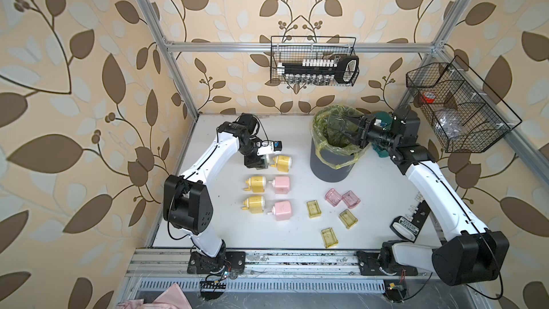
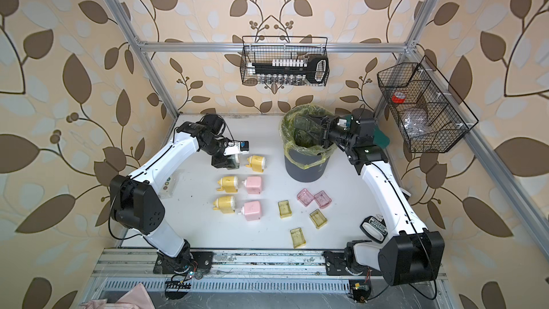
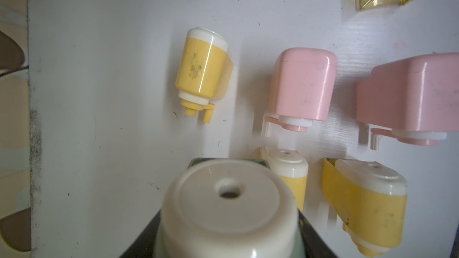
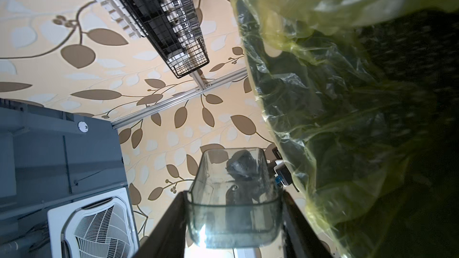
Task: Take out the pencil sharpener tray and clean the shavings
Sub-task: Place the pencil sharpener at the center of the board.
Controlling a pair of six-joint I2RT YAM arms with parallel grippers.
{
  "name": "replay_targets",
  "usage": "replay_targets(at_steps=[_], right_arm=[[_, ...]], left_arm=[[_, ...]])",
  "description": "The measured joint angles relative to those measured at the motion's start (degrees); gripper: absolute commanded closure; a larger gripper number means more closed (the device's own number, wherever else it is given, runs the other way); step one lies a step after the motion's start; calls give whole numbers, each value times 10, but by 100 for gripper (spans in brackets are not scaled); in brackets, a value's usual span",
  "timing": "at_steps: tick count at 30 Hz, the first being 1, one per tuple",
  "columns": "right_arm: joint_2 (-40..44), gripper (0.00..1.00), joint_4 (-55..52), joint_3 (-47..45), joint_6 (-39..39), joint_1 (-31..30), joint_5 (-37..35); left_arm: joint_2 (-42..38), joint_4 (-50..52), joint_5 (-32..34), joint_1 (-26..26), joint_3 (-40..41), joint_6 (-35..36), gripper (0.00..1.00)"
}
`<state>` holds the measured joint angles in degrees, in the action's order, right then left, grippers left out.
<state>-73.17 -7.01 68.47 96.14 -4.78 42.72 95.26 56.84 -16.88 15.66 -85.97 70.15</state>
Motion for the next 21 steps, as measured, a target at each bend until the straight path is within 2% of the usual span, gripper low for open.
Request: replay_targets(at_steps=[4, 8, 11, 16, 21], right_arm=[[0, 100, 7, 7, -47, 3, 5], [0, 100, -66, 60, -213, 3, -28], [19, 100, -43, 53, -305, 7, -52], [74, 100, 12, -10, -442, -12, -104], [94, 100, 24, -22, -574, -46, -149]], left_arm=[[10, 3, -3, 0, -11, 0, 100], [21, 13, -6, 0, -27, -2, 100], [33, 10, -7, 0, -40, -5, 100], [63, 24, -7, 0, -72, -11, 100], [88, 28, -5, 0, -84, -11, 100]])
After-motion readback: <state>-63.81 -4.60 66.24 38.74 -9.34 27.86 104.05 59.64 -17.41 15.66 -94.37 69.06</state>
